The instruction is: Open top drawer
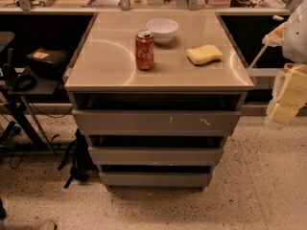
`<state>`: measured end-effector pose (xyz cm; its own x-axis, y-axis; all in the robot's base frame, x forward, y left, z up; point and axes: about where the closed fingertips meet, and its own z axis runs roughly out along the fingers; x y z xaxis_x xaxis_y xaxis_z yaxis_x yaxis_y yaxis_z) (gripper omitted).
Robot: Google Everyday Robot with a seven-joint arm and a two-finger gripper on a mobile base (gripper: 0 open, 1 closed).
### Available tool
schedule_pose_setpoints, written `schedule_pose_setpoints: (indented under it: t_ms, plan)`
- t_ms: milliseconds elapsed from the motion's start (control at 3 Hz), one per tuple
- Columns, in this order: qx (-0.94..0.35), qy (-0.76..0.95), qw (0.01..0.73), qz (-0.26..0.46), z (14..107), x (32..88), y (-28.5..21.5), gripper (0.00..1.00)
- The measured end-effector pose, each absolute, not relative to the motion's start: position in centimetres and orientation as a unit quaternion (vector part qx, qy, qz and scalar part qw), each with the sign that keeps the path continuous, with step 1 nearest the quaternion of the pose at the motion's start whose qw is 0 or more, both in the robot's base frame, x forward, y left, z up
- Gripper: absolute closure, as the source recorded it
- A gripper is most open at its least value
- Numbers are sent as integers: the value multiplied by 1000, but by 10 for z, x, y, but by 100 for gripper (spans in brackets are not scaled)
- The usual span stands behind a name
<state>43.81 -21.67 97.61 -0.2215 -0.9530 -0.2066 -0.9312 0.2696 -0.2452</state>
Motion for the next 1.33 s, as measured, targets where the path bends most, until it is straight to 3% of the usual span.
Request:
schedule_pose_setpoints:
  t_ms: [667, 1000, 1333]
  plan:
    - [-606, 777, 171, -20, 969, 441, -208, 0]
    - [-607, 768, 203, 15, 947, 435, -169, 0]
    - [-613, 752, 233, 70, 902, 423, -98, 0]
